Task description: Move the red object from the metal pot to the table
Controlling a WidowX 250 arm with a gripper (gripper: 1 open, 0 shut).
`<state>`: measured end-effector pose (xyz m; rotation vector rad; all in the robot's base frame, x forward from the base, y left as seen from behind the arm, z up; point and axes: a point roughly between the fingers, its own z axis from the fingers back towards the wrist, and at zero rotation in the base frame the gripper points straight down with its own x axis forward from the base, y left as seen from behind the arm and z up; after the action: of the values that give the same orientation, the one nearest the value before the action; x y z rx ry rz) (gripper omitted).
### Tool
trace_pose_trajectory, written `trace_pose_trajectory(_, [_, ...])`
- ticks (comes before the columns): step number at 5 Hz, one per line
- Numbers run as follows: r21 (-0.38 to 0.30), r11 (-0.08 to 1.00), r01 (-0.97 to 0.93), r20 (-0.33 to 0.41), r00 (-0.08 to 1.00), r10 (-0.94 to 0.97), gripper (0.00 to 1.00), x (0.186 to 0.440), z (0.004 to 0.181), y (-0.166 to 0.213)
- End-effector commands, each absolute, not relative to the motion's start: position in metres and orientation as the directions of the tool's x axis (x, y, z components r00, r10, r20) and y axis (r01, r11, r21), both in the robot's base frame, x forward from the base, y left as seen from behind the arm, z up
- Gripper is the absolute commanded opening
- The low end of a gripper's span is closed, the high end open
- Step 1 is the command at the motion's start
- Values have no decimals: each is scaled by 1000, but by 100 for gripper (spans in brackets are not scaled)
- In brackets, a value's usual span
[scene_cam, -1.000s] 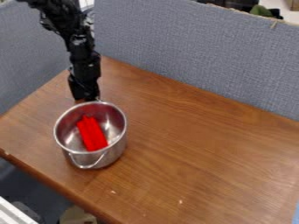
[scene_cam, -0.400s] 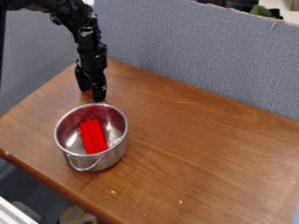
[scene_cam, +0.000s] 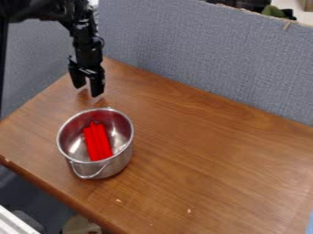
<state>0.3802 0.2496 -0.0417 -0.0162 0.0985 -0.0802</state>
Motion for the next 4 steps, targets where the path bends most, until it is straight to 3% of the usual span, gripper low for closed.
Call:
trace_pose_trajectory(1, [2,989,147,-24,989,-147,100,368,2,276])
trace_pose_trajectory(2, [16,961,275,12,961,-275,100,345,22,287])
trace_pose_trajectory(4, [50,922,384,44,922,-386,100,344,52,285])
